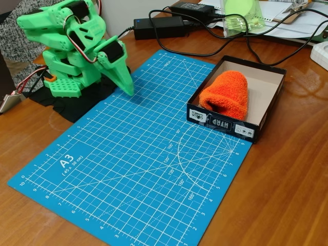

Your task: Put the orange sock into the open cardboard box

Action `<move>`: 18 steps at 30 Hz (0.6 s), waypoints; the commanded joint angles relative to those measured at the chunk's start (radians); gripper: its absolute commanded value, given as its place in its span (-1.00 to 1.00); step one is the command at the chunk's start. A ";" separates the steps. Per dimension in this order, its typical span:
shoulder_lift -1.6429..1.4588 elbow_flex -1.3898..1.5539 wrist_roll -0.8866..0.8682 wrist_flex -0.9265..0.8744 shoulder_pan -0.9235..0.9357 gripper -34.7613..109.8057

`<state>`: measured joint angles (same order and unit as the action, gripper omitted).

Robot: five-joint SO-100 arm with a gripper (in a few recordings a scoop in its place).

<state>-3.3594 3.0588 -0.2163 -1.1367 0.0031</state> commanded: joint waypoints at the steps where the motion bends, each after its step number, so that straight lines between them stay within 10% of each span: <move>1: -0.017 0.008 -0.006 -0.008 -0.003 -0.52; 18: -0.017 0.009 -0.026 -0.008 0.025 -0.52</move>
<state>-3.3594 3.0588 -0.2209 -1.1367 0.0123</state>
